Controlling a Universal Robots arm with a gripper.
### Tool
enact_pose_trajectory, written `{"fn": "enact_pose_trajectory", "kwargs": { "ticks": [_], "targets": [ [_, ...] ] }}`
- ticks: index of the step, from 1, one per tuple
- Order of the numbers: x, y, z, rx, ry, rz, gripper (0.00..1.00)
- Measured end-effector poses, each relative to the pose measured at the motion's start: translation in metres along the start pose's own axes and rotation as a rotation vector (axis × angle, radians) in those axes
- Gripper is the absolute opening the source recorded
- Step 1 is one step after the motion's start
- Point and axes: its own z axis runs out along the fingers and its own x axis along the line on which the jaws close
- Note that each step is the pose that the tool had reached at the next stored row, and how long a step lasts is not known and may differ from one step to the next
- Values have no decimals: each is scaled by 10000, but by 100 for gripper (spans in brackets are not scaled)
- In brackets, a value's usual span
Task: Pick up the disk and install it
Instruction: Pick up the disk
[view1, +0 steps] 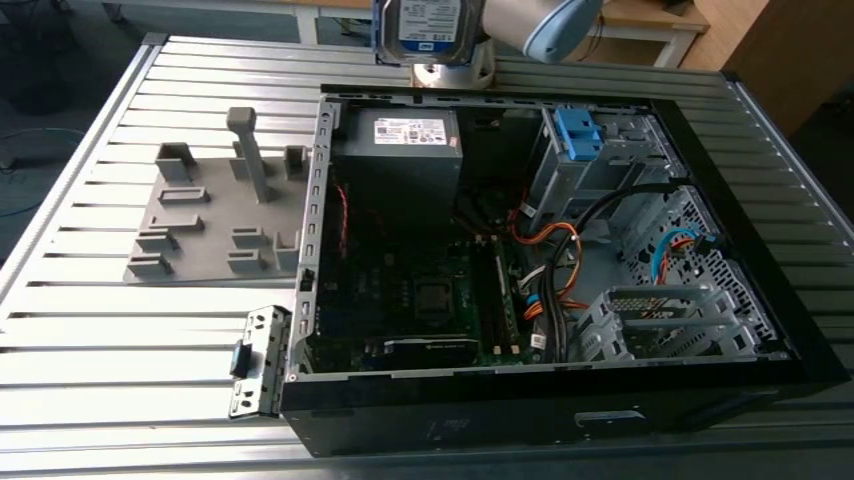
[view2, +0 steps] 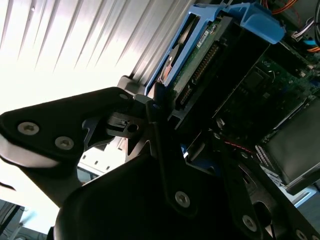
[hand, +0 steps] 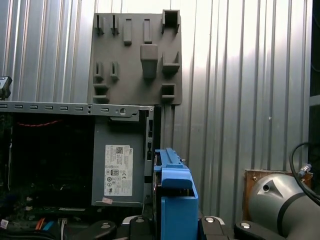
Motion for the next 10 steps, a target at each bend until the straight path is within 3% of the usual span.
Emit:
{"fn": "enact_pose_trajectory", "kwargs": {
  "ticks": [10],
  "targets": [
    [11, -112, -1, 0, 2, 0, 36]
  ]
}}
